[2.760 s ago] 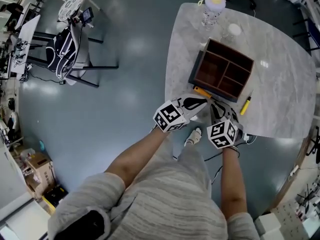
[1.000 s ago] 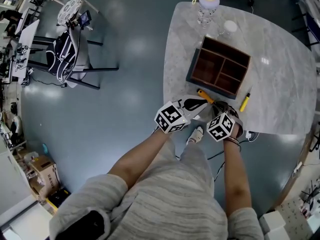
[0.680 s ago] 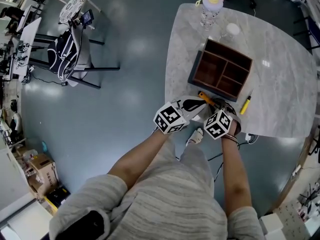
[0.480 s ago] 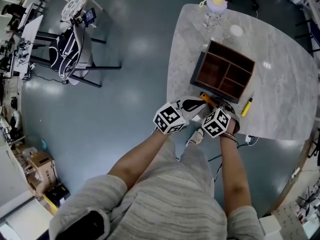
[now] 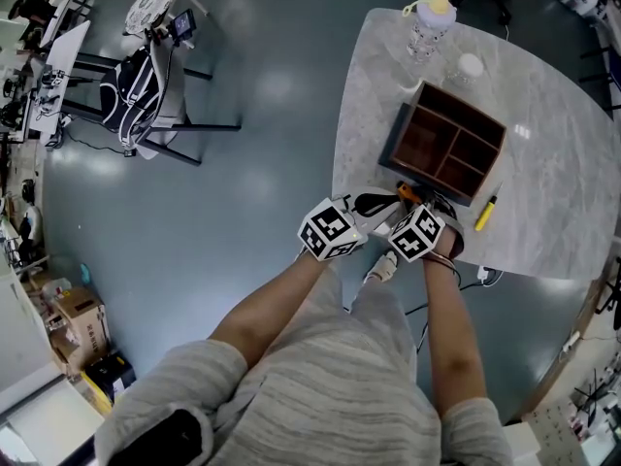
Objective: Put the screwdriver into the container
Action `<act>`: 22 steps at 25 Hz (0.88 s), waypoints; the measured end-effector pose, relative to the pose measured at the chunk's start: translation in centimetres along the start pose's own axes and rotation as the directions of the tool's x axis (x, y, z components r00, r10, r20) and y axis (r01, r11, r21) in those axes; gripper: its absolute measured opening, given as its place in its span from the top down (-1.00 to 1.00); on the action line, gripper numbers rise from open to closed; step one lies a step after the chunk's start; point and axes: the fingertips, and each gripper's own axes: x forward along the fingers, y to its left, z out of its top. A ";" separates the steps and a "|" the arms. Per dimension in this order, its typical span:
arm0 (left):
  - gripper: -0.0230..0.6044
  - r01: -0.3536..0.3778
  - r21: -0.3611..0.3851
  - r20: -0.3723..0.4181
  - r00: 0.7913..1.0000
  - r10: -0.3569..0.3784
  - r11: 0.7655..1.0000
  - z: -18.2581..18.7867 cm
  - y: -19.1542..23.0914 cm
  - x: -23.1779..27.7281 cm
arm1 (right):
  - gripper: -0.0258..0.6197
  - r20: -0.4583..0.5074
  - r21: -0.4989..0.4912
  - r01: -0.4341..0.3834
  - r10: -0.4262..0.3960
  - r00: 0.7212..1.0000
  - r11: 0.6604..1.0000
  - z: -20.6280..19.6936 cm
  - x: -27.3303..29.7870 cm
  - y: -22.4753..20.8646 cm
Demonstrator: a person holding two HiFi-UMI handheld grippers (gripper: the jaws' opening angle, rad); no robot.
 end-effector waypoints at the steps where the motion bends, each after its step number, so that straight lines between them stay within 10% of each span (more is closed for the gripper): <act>1: 0.86 -0.001 0.000 0.000 1.000 0.001 1.000 0.0 0.1 -0.1 | 0.63 -0.006 -0.003 -0.004 0.004 1.000 1.000 0.1 0.0 0.0; 22: 0.86 0.011 0.030 0.002 1.000 -0.011 0.999 1.6 -0.1 -1.0 | 0.63 0.076 0.055 0.023 -0.027 0.997 0.998 1.8 -2.5 -0.7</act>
